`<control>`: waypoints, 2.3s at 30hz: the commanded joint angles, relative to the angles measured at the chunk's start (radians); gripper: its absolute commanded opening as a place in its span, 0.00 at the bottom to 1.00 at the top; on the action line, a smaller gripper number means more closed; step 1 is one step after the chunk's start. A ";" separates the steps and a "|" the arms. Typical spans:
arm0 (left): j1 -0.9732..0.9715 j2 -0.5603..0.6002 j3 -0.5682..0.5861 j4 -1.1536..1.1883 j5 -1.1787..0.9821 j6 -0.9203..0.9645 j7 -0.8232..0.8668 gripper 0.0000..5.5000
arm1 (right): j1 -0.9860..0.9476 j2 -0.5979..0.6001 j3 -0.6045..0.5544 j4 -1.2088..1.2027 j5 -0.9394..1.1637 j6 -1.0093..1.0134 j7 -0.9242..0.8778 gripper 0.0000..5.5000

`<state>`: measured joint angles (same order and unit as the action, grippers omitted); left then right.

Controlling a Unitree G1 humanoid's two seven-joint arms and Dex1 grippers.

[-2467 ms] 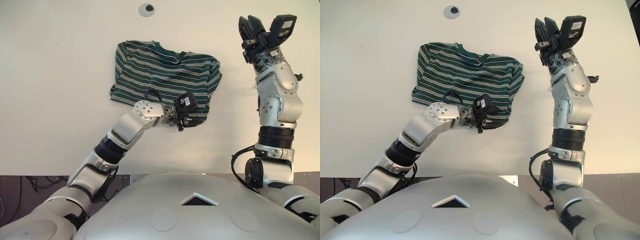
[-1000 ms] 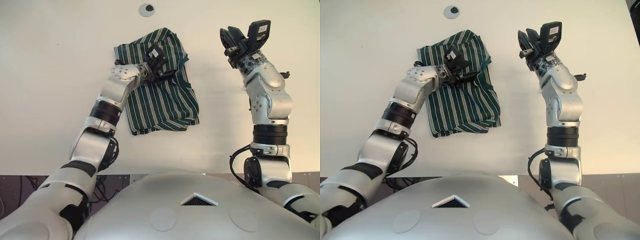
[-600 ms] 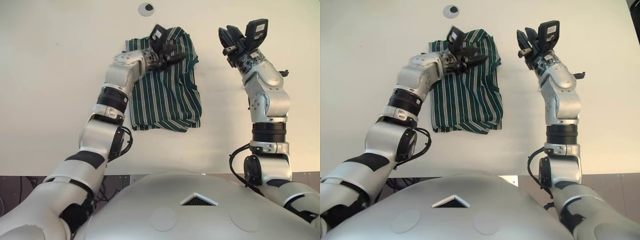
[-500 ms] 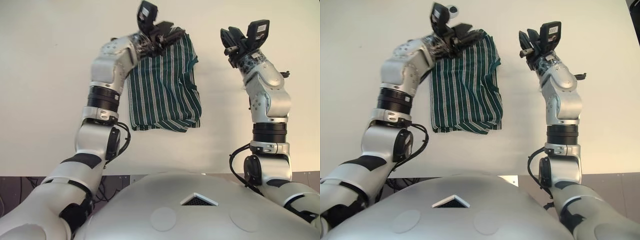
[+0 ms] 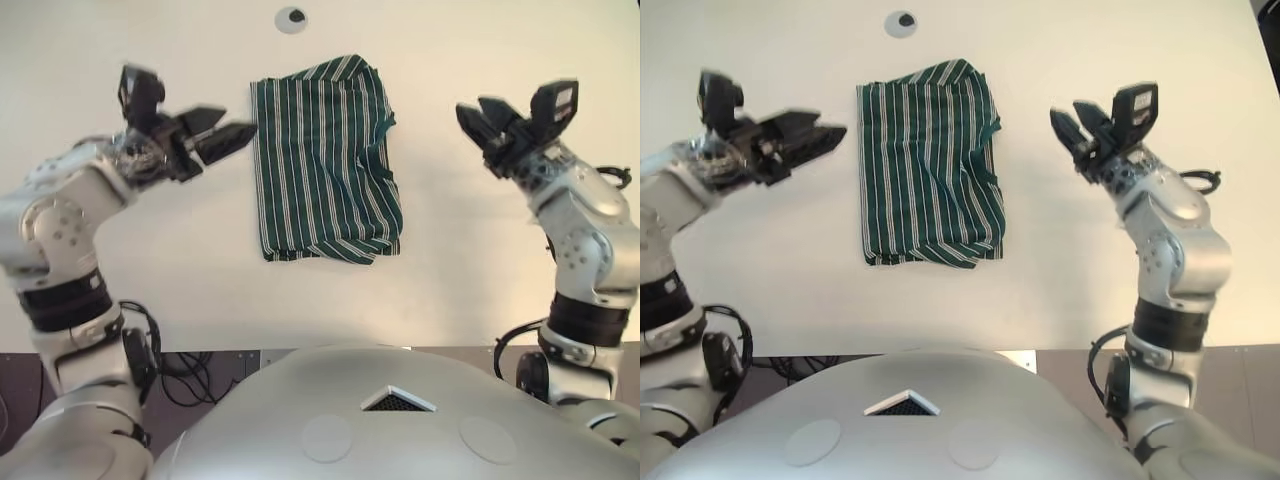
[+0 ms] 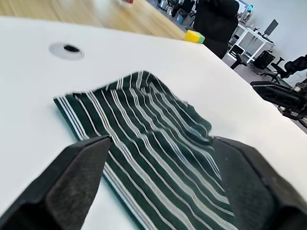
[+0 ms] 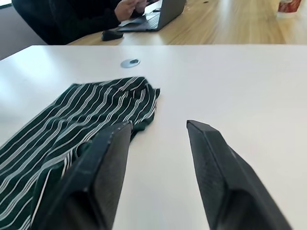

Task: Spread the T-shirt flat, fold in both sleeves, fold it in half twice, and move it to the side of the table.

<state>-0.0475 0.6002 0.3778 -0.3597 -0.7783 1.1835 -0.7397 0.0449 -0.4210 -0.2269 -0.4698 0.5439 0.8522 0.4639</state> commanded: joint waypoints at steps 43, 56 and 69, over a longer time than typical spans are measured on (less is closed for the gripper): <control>0.271 -0.016 -0.212 0.090 -0.123 0.057 0.053 0.28 | 0.195 0.162 -0.003 0.027 0.456 0.523 -0.207 0.00; 0.302 0.062 -0.242 0.069 -0.134 0.057 -0.007 0.00 | 0.289 0.008 0.054 -0.034 0.471 0.451 -0.043 0.00; 0.292 0.210 -0.204 -0.054 -0.261 0.160 -0.108 0.00 | 0.348 -0.032 0.021 -0.132 0.626 0.456 0.011 0.00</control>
<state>0.2666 0.7765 0.1563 -0.3959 -1.0217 1.3286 -0.8374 0.3866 -0.4205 -0.1925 -0.5768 1.1395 1.3005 0.4768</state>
